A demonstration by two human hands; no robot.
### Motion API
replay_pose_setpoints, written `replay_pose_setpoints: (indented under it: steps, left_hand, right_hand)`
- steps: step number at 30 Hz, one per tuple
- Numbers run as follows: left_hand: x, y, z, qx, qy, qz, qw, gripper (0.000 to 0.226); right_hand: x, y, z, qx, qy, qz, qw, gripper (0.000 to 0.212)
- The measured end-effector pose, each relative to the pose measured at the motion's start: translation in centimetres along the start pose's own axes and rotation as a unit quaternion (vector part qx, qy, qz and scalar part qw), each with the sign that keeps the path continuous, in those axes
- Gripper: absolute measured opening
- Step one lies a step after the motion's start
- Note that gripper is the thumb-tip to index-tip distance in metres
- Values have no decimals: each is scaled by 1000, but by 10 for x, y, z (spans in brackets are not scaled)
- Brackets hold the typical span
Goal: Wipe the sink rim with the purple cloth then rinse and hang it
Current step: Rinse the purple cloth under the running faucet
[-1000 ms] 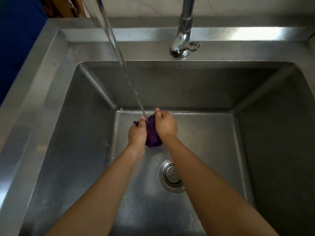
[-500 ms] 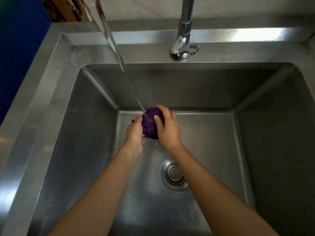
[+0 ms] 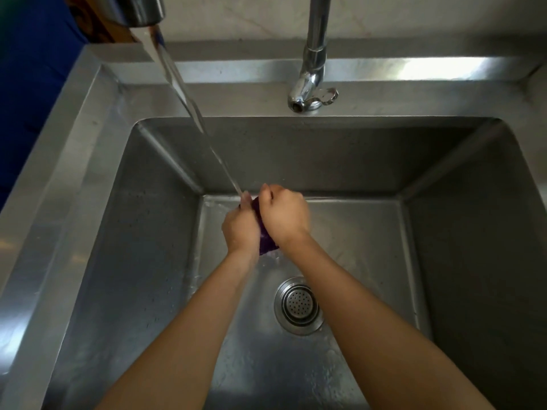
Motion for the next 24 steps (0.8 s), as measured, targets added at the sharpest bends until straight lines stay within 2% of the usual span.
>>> replay_pose_setpoints:
  steps: [3, 5, 6, 8, 9, 12, 14, 20, 24]
  left_hand:
    - [-13, 4, 2, -6, -113, -57, 992, 55]
    - [-12, 4, 1, 35, -92, -20, 995, 63]
    - [-10, 7, -2, 64, -65, 11, 996, 65]
    - [-8, 14, -9, 109, 18, 70, 991, 61]
    - [-8, 18, -11, 121, 51, 93, 987, 60]
    - [-7, 26, -13, 156, 78, 124, 977, 74]
    - [-7, 27, -11, 155, 73, 132, 976, 72]
    - [-12, 28, -3, 157, 90, 114, 977, 49]
    - [-11, 26, 0, 149, 113, 101, 977, 41]
  right_hand:
    - [-8, -3, 0, 124, -109, -54, 985, 34]
    - [-9, 5, 8, 193, -110, -62, 973, 42]
    - [-8, 7, 18, 196, -99, -58, 974, 50]
    - [-3, 9, 48, 143, -96, -38, 984, 60]
    - [1, 11, 67, 110, -129, -31, 985, 58]
    - [16, 18, 114, 52, -297, -53, 952, 52]
    - [25, 17, 133, 6, -337, -44, 940, 50]
    - [33, 1, 138, -61, -325, -29, 943, 38]
    - [28, -6, 130, -54, -332, -36, 941, 38]
Point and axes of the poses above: each hand's wrist, its own y-axis away from the middle knuckle, its own z-axis out of the back of the hand, x = y × z, the point moved 6 cm from there along -y, towards the middle knuckle, and after that the axes turned 9 degrees about -z, right-handed, at the moved point
